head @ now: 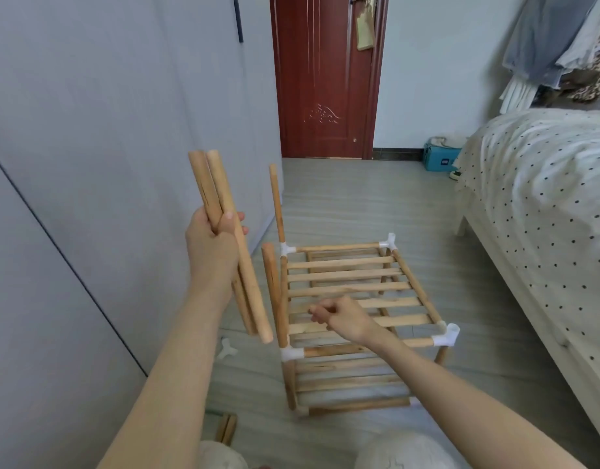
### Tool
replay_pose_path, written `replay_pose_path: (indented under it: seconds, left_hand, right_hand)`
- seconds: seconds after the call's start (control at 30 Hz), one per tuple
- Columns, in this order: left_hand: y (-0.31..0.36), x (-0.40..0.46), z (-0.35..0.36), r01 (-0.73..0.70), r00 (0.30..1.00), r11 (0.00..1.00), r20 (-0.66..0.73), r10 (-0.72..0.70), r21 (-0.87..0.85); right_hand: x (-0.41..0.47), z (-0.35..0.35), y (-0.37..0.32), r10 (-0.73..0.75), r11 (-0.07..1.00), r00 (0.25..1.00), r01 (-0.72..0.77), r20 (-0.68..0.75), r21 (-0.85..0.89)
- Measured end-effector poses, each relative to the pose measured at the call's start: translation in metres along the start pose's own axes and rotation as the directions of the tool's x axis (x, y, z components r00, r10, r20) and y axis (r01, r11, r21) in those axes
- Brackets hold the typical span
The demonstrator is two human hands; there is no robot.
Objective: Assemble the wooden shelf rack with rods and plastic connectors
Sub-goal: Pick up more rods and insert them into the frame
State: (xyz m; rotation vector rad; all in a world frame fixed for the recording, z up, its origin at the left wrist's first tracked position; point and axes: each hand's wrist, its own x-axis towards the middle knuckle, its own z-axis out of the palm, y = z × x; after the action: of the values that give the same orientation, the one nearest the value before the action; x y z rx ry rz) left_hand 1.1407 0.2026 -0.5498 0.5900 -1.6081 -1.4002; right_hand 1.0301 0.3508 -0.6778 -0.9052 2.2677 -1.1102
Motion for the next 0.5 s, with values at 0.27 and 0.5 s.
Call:
replay_pose_path:
  seconds: [0.27,0.5]
  left_hand:
    - [0.007,-0.006,-0.002,0.232,0.96,0.88,0.244,-0.138,-0.414]
    - [0.012,-0.027,0.03,0.207,0.924,0.901,0.379,-0.053,-0.38]
  right_hand:
    - [-0.034,-0.03,-0.087,-0.277,0.828,0.954,0.177,0.114,0.531]
    - [-0.058,-0.041,-0.076,-0.35,0.918,0.924,0.371,-0.157,0.14]
